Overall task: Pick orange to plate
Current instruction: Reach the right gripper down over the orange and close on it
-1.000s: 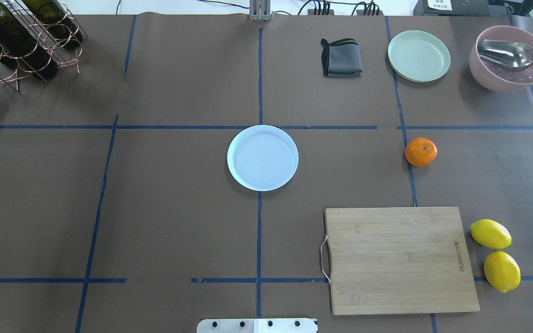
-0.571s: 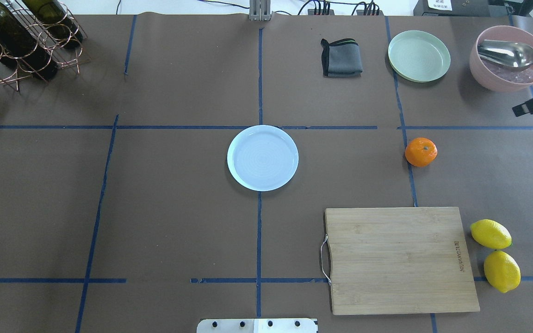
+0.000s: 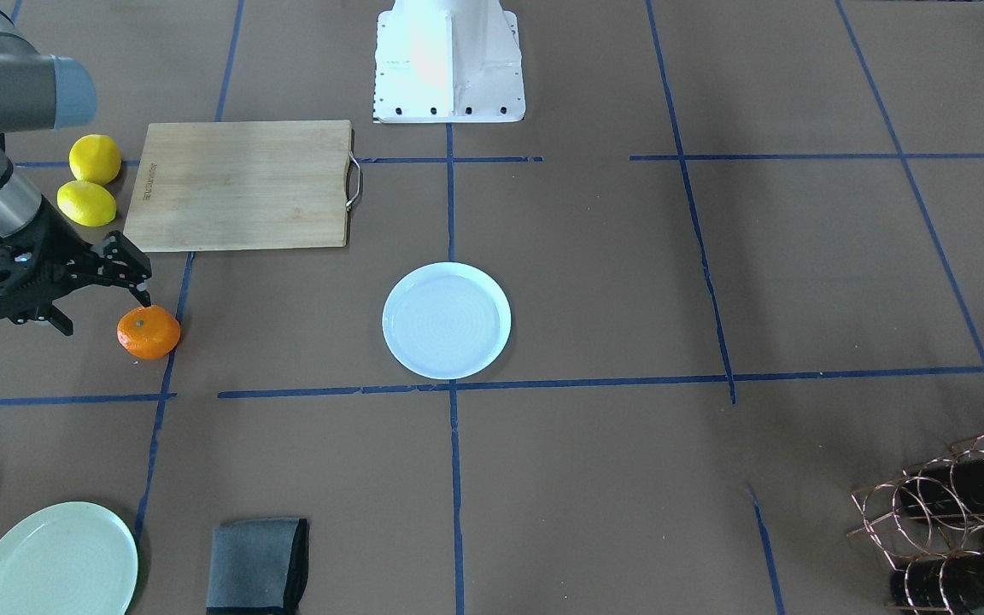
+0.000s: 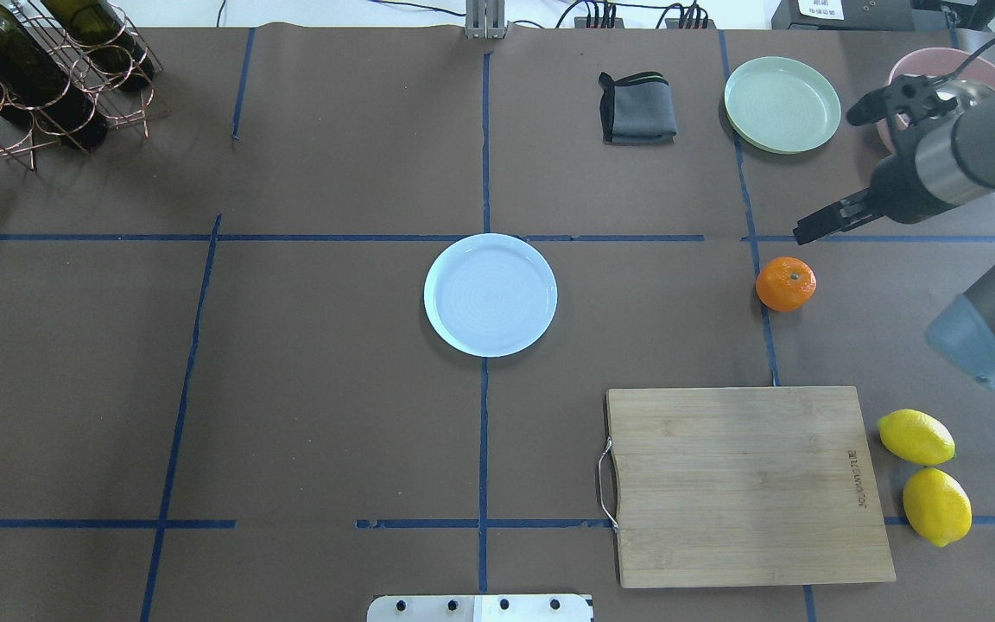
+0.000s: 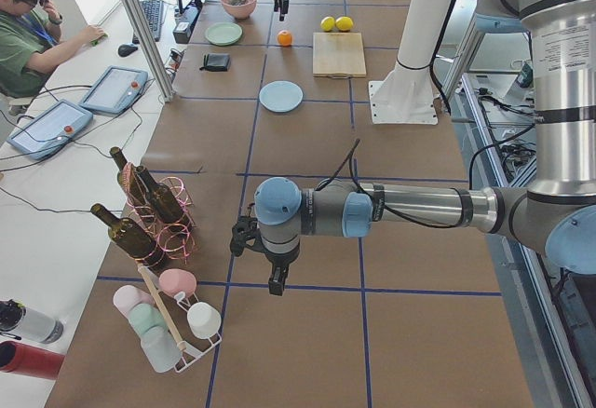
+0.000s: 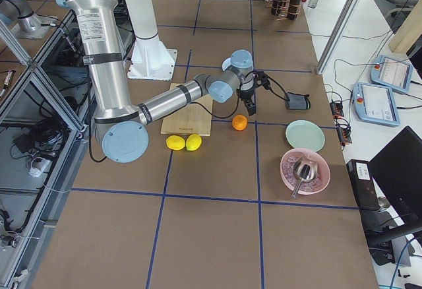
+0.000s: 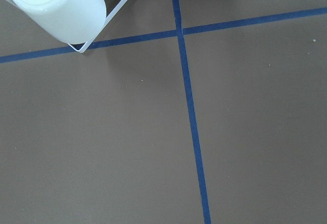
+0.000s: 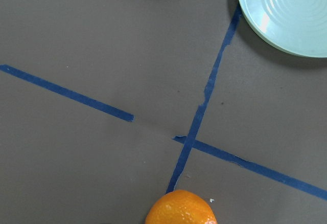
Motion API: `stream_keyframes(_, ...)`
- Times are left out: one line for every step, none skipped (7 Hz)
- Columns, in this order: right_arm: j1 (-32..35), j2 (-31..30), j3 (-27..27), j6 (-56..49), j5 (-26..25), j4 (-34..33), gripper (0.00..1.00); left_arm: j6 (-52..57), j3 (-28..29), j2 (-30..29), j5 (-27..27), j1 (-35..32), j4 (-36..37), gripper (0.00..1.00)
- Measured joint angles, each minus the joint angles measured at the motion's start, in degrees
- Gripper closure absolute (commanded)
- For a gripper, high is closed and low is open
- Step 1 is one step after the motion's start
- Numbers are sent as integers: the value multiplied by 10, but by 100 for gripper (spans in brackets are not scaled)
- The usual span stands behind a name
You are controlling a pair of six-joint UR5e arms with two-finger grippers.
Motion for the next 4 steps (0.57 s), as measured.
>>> stream_keyframes(-13,2,-28,7,-16,29,0,0,-1,0,0,0,0,0)
stream_keyframes(-23,1,-50,9,-25,49,0,0,-2,0,0,0,0,0)
stream_keyframes(-33,-1,-62,10,-33,57,0,0,-3,-1,0,0,0,0)
stream_keyframes(-41,-3,-67,10,-38,60,0,0,-3,-1,-1,0,0,0)
